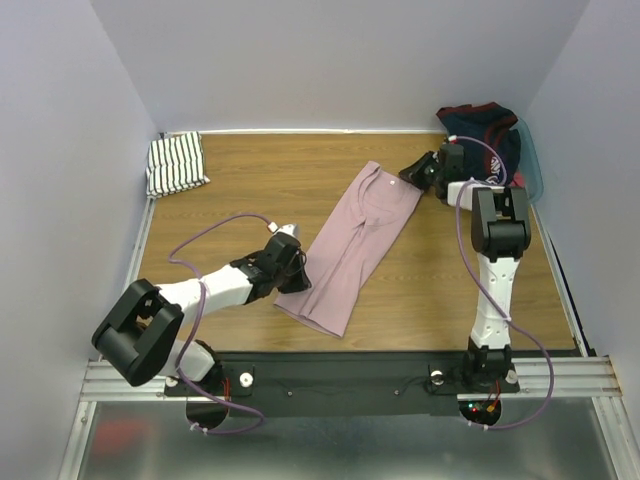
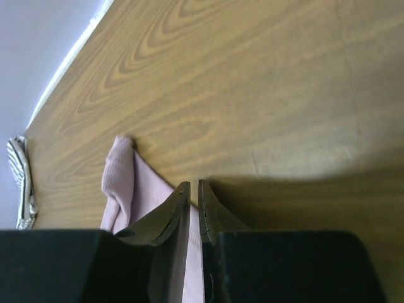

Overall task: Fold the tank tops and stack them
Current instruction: Fold the tank top

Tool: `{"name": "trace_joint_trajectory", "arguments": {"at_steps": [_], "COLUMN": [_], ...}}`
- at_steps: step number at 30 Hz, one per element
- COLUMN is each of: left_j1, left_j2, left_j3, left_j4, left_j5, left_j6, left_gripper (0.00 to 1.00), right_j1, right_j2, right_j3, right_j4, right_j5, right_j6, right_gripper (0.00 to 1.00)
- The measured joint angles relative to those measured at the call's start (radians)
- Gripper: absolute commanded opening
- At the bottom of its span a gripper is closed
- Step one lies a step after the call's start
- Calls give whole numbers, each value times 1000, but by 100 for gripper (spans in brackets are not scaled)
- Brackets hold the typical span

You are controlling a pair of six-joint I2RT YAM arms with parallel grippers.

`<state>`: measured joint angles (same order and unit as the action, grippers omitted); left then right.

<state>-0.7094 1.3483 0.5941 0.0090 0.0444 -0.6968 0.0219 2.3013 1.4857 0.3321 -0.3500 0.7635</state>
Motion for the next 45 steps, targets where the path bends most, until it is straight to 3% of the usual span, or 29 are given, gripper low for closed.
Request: {"name": "trace_joint_trajectory", "arguments": {"at_steps": [6,13,20,31,39,42,45], "left_j1": [14,36,38,84,121,121,122], "left_j2": [37,91,113,265,481,447,294], "left_j3": [69,119,169,459,686,647,479], "left_j4": [10,42,43,27,-67,-72,-56], "left_j5": [8,39,68,27,11,-5,-36], "left_j6": [-8,3,35,114,202,197,148], "left_gripper": [0,0,7,20,27,27,27], "right_j1": [22,66,93,117,177,209,293], "right_j2": [97,48,-105,-503,-492,-504,-570], "right_j3": [199,177,89,-140,-299,-341,-433], "right_j4": [-119,-171,-232,-249,-335,-351,-367], "right_j5": [18,132,234,431,454,477,521], "right_j6": [-21,-84,-148,-185,-201,-215,-224], "right_gripper": [17,38,49,49,47,47,47]}}
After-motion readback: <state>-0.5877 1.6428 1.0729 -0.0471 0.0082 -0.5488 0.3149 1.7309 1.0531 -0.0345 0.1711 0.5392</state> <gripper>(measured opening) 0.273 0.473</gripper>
